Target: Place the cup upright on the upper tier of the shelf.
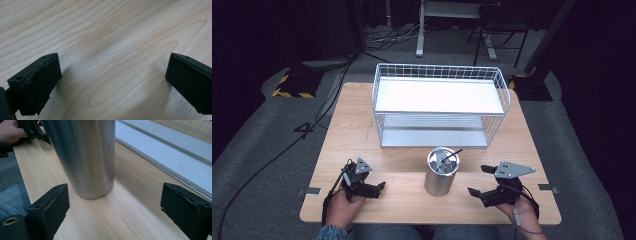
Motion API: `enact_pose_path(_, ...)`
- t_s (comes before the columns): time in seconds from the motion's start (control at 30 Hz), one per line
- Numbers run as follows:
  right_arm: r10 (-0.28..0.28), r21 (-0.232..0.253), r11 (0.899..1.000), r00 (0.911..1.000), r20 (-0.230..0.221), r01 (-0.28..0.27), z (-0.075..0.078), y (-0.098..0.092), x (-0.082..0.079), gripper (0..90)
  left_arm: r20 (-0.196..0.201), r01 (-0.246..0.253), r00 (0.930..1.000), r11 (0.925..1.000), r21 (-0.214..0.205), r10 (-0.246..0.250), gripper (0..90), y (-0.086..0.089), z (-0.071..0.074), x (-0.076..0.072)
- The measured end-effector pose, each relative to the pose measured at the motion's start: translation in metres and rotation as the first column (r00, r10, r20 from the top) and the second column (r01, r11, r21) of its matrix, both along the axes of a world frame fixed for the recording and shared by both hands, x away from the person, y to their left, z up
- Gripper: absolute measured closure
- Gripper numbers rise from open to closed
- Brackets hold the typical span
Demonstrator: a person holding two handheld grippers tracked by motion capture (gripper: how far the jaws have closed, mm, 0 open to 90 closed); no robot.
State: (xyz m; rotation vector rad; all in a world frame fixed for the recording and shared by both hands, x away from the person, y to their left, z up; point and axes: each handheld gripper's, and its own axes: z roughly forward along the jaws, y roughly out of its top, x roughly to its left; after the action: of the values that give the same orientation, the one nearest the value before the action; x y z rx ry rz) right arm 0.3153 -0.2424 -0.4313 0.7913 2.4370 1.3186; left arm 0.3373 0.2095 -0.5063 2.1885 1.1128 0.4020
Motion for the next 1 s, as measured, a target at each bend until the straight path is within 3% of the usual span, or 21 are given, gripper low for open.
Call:
enact_pose_path(0.27, 0.044, 0.0, 0.999, 0.999, 0.002, -0.044, 0.0, 0.021, 0.002, 0.2, 0.0, 0.0, 1.0, 1.0, -0.001, 0.0, 0.7, 0.0, 0.0, 0.0)
enact_pose_path(0.6, 0.088, 0.004, 0.996, 0.9961, -0.003, -0.088, -0.003, 0.042, 0.009, 0.0, 0.0, 0.0, 1.0, 1.0, -0.001, 0.0, 0.7, 0.0, 0.0, 0.0)
enact_pose_path(1.0, 0.11, 0.044, 0.993, 0.9939, -0.014, -0.109, -0.018, 0.062, 0.025, 0.0, 0.0, 0.0, 1.0, 1.0, -0.001, 0.0, 0.7, 0.0, 0.0, 0.0)
